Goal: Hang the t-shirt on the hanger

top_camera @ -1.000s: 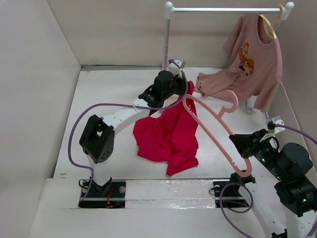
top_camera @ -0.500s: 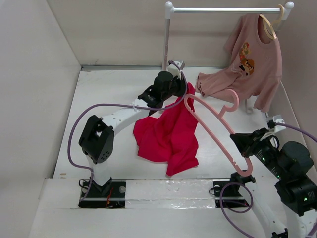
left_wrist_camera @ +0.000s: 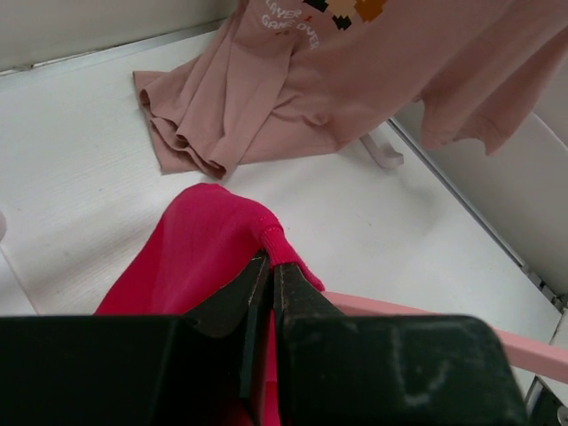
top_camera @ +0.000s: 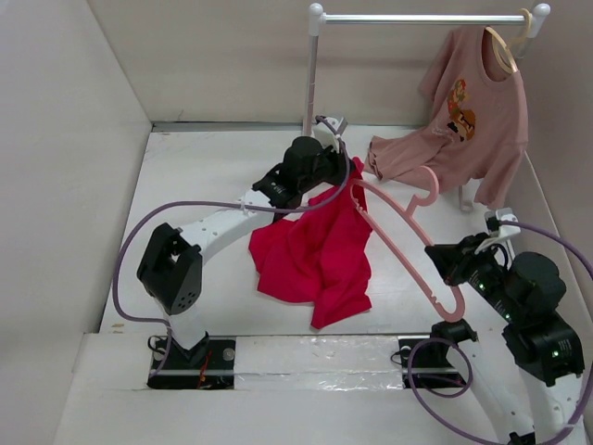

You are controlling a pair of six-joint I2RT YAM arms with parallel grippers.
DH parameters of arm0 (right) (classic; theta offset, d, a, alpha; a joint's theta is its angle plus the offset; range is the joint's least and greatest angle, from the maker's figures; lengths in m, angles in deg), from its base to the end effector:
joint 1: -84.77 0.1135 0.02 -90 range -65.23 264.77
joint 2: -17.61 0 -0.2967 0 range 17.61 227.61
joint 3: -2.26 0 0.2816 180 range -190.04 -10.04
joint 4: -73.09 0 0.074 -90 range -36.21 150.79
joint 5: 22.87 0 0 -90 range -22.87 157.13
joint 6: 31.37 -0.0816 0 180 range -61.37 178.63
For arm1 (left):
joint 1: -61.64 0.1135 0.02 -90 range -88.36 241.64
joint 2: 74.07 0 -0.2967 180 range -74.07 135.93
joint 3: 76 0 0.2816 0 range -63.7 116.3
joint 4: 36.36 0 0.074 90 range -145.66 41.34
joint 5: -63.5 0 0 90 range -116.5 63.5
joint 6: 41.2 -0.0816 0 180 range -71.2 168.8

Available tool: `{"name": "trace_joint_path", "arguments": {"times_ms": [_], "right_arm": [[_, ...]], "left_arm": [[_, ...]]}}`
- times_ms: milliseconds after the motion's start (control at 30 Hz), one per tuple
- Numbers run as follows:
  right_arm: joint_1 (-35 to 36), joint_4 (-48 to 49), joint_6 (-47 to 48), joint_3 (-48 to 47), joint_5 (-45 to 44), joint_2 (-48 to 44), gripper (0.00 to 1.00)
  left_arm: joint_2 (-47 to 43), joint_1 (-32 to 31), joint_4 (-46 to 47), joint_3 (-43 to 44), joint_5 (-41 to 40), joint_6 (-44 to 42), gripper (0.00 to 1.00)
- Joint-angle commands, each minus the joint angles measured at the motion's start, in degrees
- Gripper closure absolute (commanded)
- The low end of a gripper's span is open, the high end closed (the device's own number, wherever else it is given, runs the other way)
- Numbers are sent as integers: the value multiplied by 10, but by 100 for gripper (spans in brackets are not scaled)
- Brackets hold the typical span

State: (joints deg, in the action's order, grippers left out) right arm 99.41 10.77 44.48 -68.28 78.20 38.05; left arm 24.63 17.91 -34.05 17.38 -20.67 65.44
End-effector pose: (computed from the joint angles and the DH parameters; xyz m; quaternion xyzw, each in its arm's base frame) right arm 0.0669 0.0337 0.4005 -0.0639 0.7745 0.2281 0.5866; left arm 0.3557 -0.3518 0.3725 0.2037 0.6961 -0.3775 0.5756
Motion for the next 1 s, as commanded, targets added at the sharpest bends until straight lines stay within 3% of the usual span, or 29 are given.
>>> {"name": "trace_joint_path", "arguments": {"times_ms": [0, 233, 333, 500, 567, 633, 667, 800, 967], "right_arm": [[-1, 72, -3, 23, 30, 13, 100], [-1, 159, -23, 14, 24, 31, 100], [-1, 196, -19, -1, 34, 68, 100], [-1, 186, 40, -126, -14, 129, 100], [-1, 179, 47, -147, -9, 144, 100], [-1, 212, 43, -138, 15, 156, 100], [-1, 235, 15, -76, 34, 158, 100], [29, 353, -27, 9, 29, 180, 100], [110, 415, -33, -1, -38, 225, 100]], "left_arm": [[-47, -11, 38, -5, 19, 4, 100], [-80, -49, 22, -7, 14, 14, 100], [-115, -75, 1, -8, -49, -2, 100], [-177, -80, -37, -18, -155, -18, 100], [-209, -80, -26, -38, -141, -14, 100], [-224, -80, -6, -52, -96, -2, 100], [-230, -80, -5, -51, -80, 6, 100], [-243, -153, -14, -36, -92, -18, 100], [-247, -189, -39, -11, -86, -32, 100]]}}
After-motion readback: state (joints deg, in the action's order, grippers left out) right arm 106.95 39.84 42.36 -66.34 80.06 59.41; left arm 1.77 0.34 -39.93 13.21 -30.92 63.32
